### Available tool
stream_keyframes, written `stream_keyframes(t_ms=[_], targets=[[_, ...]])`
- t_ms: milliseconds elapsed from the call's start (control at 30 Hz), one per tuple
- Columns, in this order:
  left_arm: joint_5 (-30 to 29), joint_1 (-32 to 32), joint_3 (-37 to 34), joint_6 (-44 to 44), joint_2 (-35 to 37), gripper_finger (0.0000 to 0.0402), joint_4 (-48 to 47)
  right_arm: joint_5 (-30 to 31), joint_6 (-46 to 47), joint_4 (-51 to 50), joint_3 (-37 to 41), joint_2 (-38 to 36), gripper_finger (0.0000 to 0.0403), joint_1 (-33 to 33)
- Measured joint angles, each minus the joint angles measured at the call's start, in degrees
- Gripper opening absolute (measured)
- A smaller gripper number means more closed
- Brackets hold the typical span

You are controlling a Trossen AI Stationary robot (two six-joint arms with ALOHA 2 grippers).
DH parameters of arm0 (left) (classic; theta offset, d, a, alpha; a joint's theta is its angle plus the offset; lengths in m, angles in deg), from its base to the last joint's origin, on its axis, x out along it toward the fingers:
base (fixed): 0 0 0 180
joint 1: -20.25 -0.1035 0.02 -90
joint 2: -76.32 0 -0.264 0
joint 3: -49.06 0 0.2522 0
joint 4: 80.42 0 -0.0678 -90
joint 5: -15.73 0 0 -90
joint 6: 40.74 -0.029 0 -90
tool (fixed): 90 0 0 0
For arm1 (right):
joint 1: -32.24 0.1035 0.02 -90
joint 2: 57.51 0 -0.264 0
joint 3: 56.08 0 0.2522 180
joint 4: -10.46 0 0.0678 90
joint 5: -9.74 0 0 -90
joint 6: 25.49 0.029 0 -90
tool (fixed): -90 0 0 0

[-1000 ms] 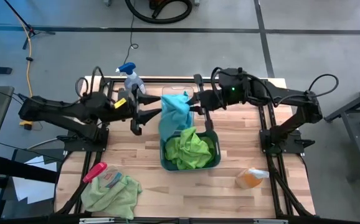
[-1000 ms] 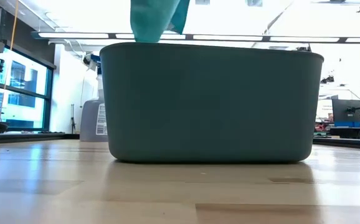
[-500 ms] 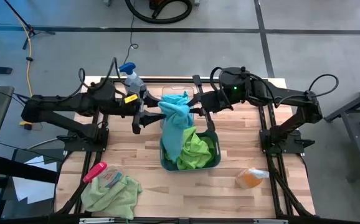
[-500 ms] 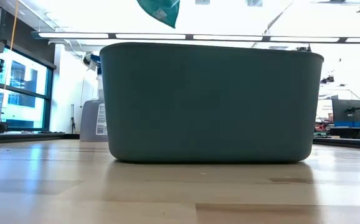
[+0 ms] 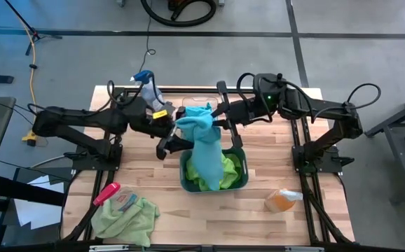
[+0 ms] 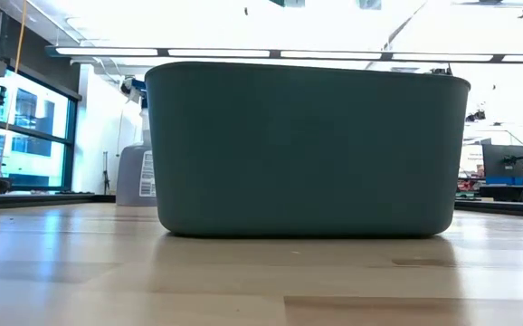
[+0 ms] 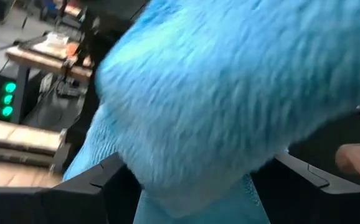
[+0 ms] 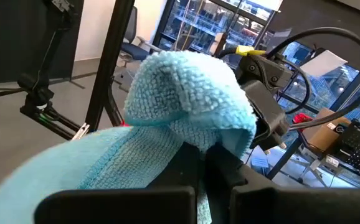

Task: Sort microfiber towel by color & place in baskets
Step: Put the blue microfiber towel into the transparent bin

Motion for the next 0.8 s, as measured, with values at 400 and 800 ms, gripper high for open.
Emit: stream_keyframes(t_ms=[400,800], targets=[[1.81,-0.38,0.02,-7.29,-3.39,0.0237,4.96,0.02,0.02,1.09,0.00,0.00,0.0000,0.03],[1.02,-2.34,0.02,-10.22,-3.19,0.0015,5.00,0.09,1.90,1.01,0.00,0.00,0.0002,0.03]])
